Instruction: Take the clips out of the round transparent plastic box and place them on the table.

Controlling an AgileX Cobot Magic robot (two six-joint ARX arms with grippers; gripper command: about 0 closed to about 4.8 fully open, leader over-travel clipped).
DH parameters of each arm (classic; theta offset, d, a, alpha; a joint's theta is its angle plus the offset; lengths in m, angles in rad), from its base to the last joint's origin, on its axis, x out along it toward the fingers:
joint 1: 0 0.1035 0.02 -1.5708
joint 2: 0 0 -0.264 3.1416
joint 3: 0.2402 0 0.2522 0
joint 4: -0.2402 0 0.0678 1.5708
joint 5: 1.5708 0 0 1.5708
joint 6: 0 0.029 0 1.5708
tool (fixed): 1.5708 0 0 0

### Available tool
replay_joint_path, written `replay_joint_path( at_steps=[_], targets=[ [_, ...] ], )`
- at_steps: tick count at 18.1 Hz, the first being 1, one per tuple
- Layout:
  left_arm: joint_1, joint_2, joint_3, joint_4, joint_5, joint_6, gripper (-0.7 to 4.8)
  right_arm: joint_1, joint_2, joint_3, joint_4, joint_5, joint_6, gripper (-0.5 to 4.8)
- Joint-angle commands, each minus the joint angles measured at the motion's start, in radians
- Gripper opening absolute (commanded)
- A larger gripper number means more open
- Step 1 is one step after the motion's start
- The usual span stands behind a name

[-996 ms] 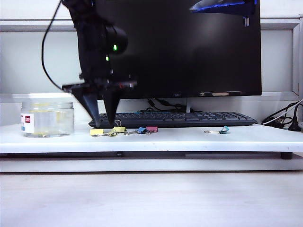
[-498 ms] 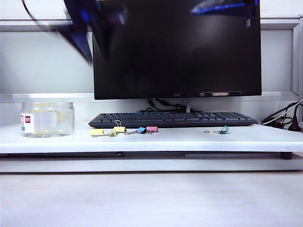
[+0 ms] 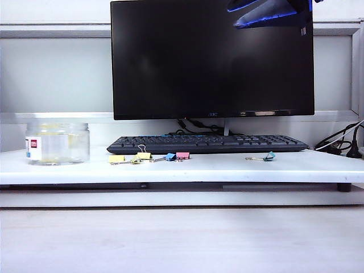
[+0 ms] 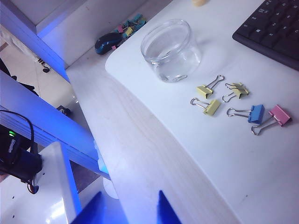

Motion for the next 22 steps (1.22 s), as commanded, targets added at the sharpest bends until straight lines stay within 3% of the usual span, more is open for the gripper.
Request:
replay_joint_path(
  at_steps=[1, 5, 9, 12, 18, 21, 22],
  targets=[
    [-0.001, -0.125, 0.002, -0.081, -0.056, -0.03, 2.11, 0.0, -0.004, 0.003, 0.013, -0.006, 0.004, 1.48],
    [-0.001, -0.398, -0.109, -0.081, -0.073, -0.097, 2.11, 0.0, -0.01, 0.003, 0.007, -0.01, 0.004, 1.48],
    [-0.001, -0.632, -0.291, -0.043, -0.166, -0.135, 2.11, 0.0, -0.025, 0.003, -0.008, -0.014, 0.003, 1.48],
    [-0.002, -0.911, -0.671, 0.197, -0.194, -0.143, 2.11, 0.0, -0.037, 0.003, -0.013, -0.014, 0.003, 1.48],
    [-0.002, -1.057, -1.144, 0.375, -0.23, -0.098, 2.09, 0.0, -0.037, 0.003, -0.017, -0.014, 0.003, 1.48],
    [-0.002, -1.056, -1.255, 0.414, -0.218, -0.073, 2.09, 0.0, -0.037, 0.003, -0.016, -0.013, 0.003, 1.48],
    [-0.002, -1.056, -1.291, 0.439, -0.171, -0.045, 2.08, 0.0, -0.037, 0.003, -0.016, -0.013, 0.003, 1.48]
  ],
)
